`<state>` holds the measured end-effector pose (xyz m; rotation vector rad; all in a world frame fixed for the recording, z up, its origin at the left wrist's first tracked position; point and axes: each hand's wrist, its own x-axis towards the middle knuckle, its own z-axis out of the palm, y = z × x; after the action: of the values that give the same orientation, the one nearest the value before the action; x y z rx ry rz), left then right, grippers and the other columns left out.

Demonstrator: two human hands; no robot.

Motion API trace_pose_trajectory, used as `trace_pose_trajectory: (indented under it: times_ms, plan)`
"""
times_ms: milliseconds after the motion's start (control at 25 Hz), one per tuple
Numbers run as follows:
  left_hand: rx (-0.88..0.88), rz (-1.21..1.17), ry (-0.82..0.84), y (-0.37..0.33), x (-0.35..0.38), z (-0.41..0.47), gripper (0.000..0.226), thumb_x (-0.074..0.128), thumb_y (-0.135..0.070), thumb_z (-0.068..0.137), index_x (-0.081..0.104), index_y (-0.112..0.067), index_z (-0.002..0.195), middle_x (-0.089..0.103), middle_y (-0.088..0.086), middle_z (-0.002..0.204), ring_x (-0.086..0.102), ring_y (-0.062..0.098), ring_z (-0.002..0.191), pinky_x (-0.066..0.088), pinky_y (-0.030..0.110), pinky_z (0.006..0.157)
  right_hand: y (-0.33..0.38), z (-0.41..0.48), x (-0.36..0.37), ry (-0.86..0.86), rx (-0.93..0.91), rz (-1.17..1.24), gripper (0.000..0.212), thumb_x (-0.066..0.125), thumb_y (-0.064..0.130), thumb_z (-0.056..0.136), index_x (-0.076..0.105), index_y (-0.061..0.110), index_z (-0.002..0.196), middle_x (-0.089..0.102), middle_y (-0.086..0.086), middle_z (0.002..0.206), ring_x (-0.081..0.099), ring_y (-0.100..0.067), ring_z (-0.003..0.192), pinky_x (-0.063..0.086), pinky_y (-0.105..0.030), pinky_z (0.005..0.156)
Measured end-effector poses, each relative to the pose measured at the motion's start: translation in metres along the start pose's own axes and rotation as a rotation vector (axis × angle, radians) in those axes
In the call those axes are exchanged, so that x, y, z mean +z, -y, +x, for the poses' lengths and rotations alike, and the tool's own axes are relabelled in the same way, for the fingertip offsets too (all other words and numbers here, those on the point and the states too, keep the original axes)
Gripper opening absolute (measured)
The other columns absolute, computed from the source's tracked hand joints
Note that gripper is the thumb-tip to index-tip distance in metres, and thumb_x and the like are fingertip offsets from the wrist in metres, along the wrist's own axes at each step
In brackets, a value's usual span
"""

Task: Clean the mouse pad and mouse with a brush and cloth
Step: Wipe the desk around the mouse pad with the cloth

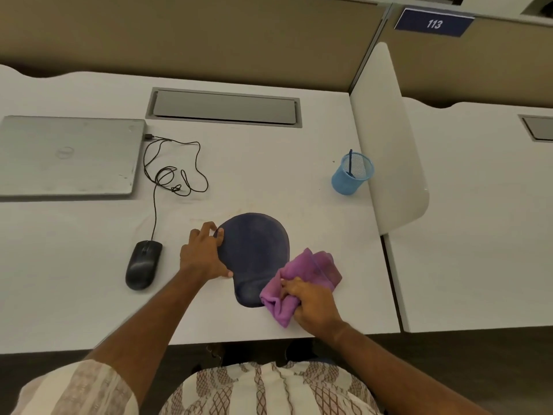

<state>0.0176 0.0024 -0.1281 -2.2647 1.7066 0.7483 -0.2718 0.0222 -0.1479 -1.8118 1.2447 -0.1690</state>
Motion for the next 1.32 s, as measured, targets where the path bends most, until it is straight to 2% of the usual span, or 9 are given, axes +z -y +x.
trace_pose_trajectory:
  times_ms: [160,360,520,600,760,880,1000,1160,1320]
  plan:
    - [0.006,-0.018,-0.008,-0.001,0.000,0.000,0.112,0.084,-0.065,0.058,0.033,-0.026,0.150,0.021,-0.005,0.148,0.030,0.023,0.130,0.051,0.039,0.091,-0.031,-0.031,-0.018,0.112,-0.212,-0.395,0.029,0.049,0.039,0.098,0.066,0.031,0.120,0.067,0.016,0.119,0.059,0.001,0.109,0.043,-0.016,0.103]
    - [0.013,-0.023,-0.013,0.001,0.002,0.000,0.114,0.084,-0.065,0.057,0.031,-0.026,0.150,0.019,-0.005,0.148,0.029,0.025,0.130,0.053,0.039,0.090,-0.072,-0.087,-0.057,0.122,-0.119,-0.479,0.026,0.054,0.039,0.093,0.069,0.035,0.114,0.067,0.022,0.117,0.058,0.008,0.107,0.045,-0.016,0.101]
    - [0.026,-0.027,-0.023,0.001,0.001,-0.002,0.114,0.082,-0.066,0.059,0.028,-0.027,0.151,0.019,-0.004,0.150,0.029,0.026,0.132,0.052,0.040,0.093,-0.101,-0.130,-0.084,0.124,0.101,-0.579,0.036,0.058,0.021,0.080,0.069,0.036,0.110,0.066,0.018,0.104,0.062,-0.004,0.097,0.049,-0.022,0.085]
    - [0.026,-0.026,-0.023,0.000,0.001,-0.004,0.114,0.082,-0.067,0.061,0.026,-0.027,0.151,0.019,-0.004,0.151,0.029,0.026,0.133,0.051,0.040,0.095,-0.095,-0.131,-0.100,0.089,0.203,-0.659,0.024,0.054,0.031,0.077,0.067,0.040,0.096,0.065,0.015,0.086,0.062,-0.005,0.082,0.047,-0.021,0.072]
    - [0.024,-0.023,-0.022,0.000,0.001,-0.005,0.114,0.081,-0.067,0.062,0.023,-0.027,0.152,0.019,-0.003,0.151,0.029,0.025,0.133,0.050,0.040,0.096,-0.043,-0.077,-0.103,-0.044,0.092,-0.462,0.007,0.053,0.043,0.083,0.059,0.043,0.087,0.060,0.023,0.074,0.059,0.003,0.074,0.042,-0.011,0.065]
    - [0.022,-0.020,-0.035,0.001,0.002,-0.007,0.114,0.080,-0.067,0.062,0.023,-0.027,0.152,0.019,-0.003,0.152,0.030,0.025,0.133,0.049,0.039,0.097,0.019,0.002,-0.076,-0.207,-0.209,-0.418,0.029,0.061,0.032,0.081,0.065,0.037,0.108,0.066,0.020,0.095,0.058,0.001,0.086,0.045,-0.010,0.075]
    - [0.032,-0.016,-0.049,0.002,0.002,-0.006,0.115,0.081,-0.067,0.061,0.026,-0.027,0.153,0.021,-0.002,0.153,0.031,0.026,0.133,0.050,0.039,0.097,0.079,0.086,-0.032,-0.109,-0.419,-0.493,0.028,0.064,0.019,0.084,0.070,0.020,0.111,0.067,0.001,0.115,0.057,-0.014,0.106,0.043,-0.023,0.096]
    - [0.026,-0.060,-0.057,0.005,0.005,-0.005,0.115,0.083,-0.068,0.056,0.031,-0.029,0.152,0.023,-0.004,0.154,0.032,0.026,0.133,0.048,0.040,0.097,0.108,0.151,0.000,0.143,-0.327,-0.815,0.023,0.054,0.031,0.096,0.064,0.026,0.117,0.063,0.002,0.120,0.056,-0.020,0.112,0.042,-0.038,0.102]
    - [0.013,-0.052,-0.058,0.007,0.007,-0.002,0.118,0.083,-0.067,0.056,0.028,-0.030,0.154,0.022,-0.004,0.153,0.030,0.025,0.134,0.047,0.039,0.099,0.088,0.153,-0.006,0.111,-0.361,-0.595,0.032,0.055,0.023,0.097,0.063,0.024,0.128,0.058,0.000,0.132,0.050,-0.019,0.121,0.036,-0.033,0.109]
